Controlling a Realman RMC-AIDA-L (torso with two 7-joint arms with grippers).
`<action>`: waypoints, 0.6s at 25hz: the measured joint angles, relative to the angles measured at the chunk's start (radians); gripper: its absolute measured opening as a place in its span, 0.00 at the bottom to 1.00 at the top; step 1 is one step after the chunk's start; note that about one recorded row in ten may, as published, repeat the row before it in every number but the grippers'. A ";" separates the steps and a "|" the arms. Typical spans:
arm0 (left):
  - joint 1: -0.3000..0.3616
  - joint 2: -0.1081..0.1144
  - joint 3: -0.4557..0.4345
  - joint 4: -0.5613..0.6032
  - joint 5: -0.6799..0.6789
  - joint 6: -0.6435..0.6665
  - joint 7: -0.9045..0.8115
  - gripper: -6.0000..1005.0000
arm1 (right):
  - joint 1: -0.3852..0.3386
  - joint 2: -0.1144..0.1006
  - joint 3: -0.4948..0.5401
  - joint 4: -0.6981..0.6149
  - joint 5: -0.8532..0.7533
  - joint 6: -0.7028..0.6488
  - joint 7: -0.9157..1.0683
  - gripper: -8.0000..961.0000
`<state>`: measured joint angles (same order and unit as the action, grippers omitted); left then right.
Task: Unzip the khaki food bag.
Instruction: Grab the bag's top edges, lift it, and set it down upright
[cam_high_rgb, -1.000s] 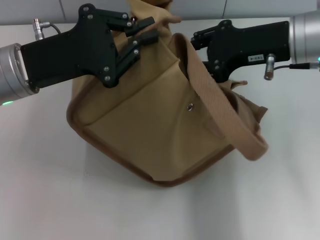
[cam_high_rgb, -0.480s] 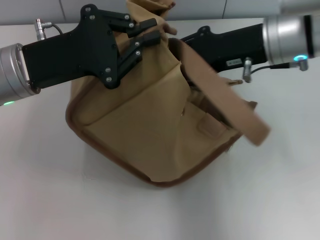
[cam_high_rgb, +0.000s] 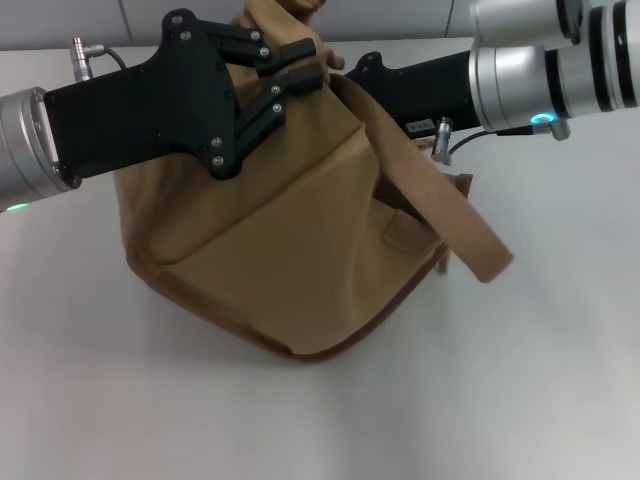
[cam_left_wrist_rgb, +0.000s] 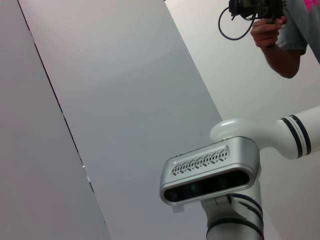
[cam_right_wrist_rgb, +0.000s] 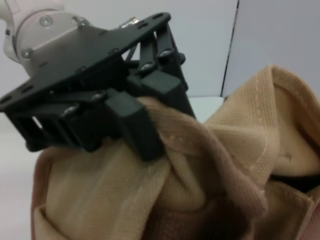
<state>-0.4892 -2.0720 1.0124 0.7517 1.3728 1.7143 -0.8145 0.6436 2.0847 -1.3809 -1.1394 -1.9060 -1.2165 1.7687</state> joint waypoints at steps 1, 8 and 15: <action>0.000 0.000 0.000 0.000 0.000 0.000 0.000 0.09 | 0.000 0.000 -0.004 0.000 0.000 0.006 0.000 0.32; 0.000 0.001 -0.004 0.000 0.000 -0.001 0.001 0.09 | -0.028 0.003 -0.004 -0.041 0.007 0.019 -0.009 0.07; 0.008 0.001 -0.009 0.000 -0.006 -0.007 0.009 0.09 | -0.064 0.000 0.009 -0.069 0.009 0.010 -0.009 0.01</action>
<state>-0.4809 -2.0709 1.0035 0.7516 1.3670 1.7071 -0.8050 0.5795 2.0845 -1.3717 -1.2088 -1.8969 -1.2061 1.7595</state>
